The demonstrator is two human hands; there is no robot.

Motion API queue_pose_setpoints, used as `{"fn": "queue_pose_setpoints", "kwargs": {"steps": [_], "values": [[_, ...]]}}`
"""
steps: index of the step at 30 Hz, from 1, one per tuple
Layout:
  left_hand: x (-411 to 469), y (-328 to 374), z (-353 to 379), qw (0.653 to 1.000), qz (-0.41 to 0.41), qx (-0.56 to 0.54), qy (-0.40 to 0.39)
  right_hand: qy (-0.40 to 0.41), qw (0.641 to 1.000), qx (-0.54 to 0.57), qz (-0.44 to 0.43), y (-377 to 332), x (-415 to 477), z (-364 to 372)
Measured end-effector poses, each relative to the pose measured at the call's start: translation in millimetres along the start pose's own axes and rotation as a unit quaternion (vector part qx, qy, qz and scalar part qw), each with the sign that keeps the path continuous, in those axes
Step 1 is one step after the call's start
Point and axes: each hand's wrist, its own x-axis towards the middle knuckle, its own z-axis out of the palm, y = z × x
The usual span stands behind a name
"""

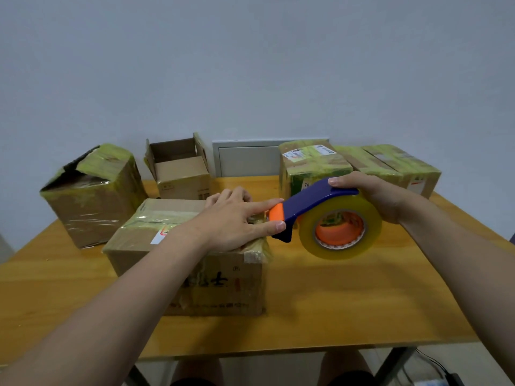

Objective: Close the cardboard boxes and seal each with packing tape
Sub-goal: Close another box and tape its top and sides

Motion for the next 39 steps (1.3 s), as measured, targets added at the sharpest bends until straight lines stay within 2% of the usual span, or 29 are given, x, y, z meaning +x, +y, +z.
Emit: {"fn": "queue_pose_setpoints", "kwargs": {"steps": [5, 10, 17, 24, 33, 39], "values": [[0.5, -0.5, 1.3, 1.000, 0.002, 0.004, 0.006, 0.017, 1.000, -0.016, 0.009, -13.2, -0.3, 1.0], [-2.9, -7.6, 1.6, 0.999, 0.024, -0.035, 0.009, 0.018, 0.996, -0.089, -0.005, -33.7, 0.9, -1.3], [-1.4, -11.8, 3.3, 0.997, 0.055, -0.051, 0.014, -0.005, 0.998, -0.046, 0.031, -28.5, 0.4, -12.6], [-2.3, -13.1, 2.3, 0.995, 0.047, -0.086, 0.022, -0.011, 0.999, -0.027, 0.033, -17.0, 3.7, -9.8], [-2.0, -11.1, 2.2, 0.996, 0.041, -0.080, 0.011, -0.012, 0.995, -0.097, 0.011, -29.9, -3.5, -3.5], [-3.8, -9.4, 1.0, 0.995, 0.046, -0.086, 0.009, -0.003, 0.991, -0.131, 0.030, -42.5, -5.8, -0.1]]}}
